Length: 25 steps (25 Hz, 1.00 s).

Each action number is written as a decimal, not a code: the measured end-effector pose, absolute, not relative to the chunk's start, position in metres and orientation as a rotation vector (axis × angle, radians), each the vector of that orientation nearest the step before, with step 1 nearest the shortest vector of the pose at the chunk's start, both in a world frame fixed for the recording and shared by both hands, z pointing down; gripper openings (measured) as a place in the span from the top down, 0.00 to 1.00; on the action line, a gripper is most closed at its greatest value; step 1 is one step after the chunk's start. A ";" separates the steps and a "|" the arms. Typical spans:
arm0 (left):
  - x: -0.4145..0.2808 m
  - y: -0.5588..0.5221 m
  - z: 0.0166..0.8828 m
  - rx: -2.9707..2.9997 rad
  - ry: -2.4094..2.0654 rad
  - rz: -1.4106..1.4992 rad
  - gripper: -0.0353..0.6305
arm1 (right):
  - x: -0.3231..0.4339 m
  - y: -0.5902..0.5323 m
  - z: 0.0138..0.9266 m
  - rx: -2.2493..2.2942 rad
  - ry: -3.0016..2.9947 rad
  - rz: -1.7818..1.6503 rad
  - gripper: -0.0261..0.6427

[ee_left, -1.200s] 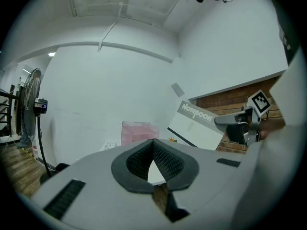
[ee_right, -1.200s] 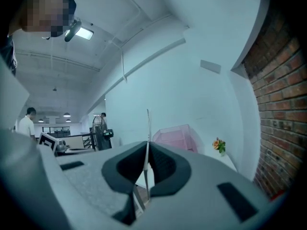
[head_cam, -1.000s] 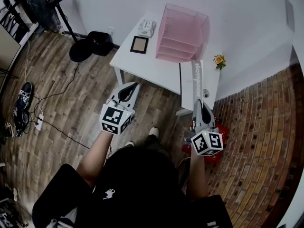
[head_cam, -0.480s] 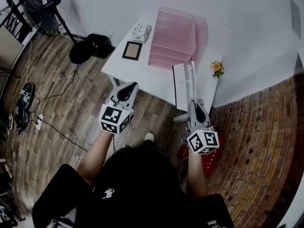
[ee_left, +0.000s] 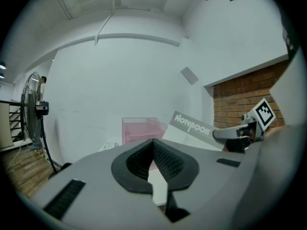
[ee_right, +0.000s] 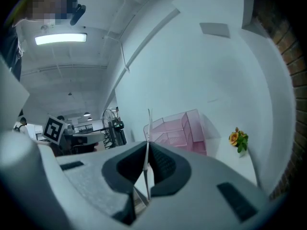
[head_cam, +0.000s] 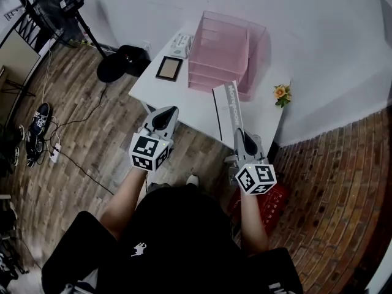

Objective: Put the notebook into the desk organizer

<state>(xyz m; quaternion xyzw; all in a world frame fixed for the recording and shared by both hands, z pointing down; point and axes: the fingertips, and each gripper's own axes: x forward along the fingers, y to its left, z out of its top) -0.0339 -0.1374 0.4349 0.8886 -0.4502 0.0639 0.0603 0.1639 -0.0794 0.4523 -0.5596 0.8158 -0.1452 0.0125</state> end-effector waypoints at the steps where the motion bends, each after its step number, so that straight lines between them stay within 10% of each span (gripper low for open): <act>1: -0.031 -0.138 0.436 2.685 -1.375 0.199 0.94 | 0.165 -0.082 0.456 -1.728 2.556 -0.458 0.95; 25: -0.006 -0.190 0.478 2.602 -1.409 0.342 0.94 | 0.131 -0.163 0.529 -1.335 2.700 -0.721 0.95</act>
